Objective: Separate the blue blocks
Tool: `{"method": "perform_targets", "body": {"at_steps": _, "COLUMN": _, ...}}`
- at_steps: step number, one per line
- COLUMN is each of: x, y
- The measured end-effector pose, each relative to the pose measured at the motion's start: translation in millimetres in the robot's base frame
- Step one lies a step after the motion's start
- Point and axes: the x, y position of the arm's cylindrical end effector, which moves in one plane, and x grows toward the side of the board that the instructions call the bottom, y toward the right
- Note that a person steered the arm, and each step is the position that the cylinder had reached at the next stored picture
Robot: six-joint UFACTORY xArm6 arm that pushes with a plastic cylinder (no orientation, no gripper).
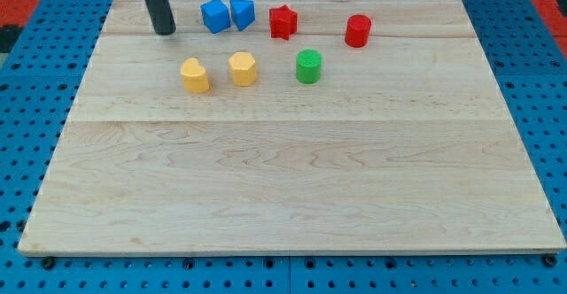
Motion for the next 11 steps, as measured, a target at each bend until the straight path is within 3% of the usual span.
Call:
{"method": "perform_targets", "body": {"at_steps": 1, "x": -45, "y": 8}}
{"method": "perform_targets", "body": {"at_steps": 3, "x": -47, "y": 118}}
{"method": "perform_targets", "body": {"at_steps": 4, "x": -41, "y": 135}}
{"method": "perform_targets", "body": {"at_steps": 7, "x": -26, "y": 128}}
{"method": "perform_targets", "body": {"at_steps": 10, "x": -28, "y": 50}}
{"method": "perform_targets", "body": {"at_steps": 11, "x": -45, "y": 102}}
